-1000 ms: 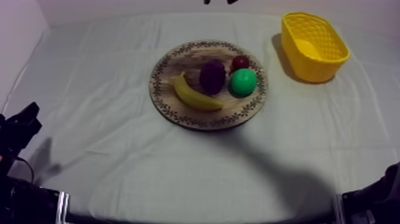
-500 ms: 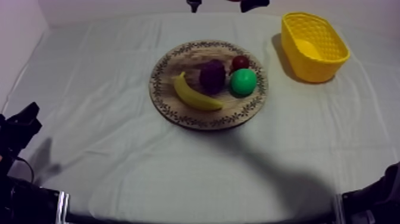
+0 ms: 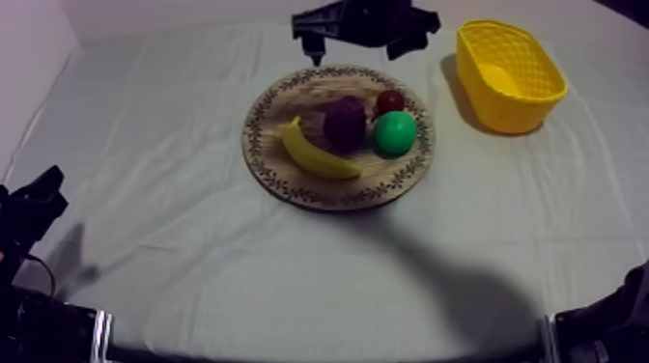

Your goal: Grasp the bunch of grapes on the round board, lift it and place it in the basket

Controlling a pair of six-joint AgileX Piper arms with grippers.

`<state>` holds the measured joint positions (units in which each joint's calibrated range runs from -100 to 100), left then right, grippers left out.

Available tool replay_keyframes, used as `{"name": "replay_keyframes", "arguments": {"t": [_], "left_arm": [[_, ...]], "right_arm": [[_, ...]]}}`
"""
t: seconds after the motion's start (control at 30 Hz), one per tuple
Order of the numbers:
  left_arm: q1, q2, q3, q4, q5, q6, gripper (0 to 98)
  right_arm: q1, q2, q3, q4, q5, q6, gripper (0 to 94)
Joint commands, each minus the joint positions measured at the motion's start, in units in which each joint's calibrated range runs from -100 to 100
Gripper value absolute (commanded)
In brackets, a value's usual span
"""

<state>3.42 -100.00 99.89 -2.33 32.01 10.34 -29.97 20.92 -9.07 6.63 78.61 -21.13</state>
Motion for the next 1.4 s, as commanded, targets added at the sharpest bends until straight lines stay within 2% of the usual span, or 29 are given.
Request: {"name": "replay_keyframes", "arguments": {"t": [0.0, 0.53, 1.37], "left_arm": [[0.01, 0.00, 0.00, 0.01, 0.00, -0.01, 0.1], [0.01, 0.00, 0.00, 0.01, 0.00, -0.01, 0.1], [0.01, 0.00, 0.00, 0.01, 0.00, -0.01, 0.1]], "right_arm": [[0.24, 1.16, 0.41, -0.29, -0.60, -0.11, 83.9], [2.01, 12.41, 0.20, -3.51, -7.28, -0.16, 83.2], [2.34, 24.14, -6.33, -3.65, -11.08, -0.48, 80.7]]}}
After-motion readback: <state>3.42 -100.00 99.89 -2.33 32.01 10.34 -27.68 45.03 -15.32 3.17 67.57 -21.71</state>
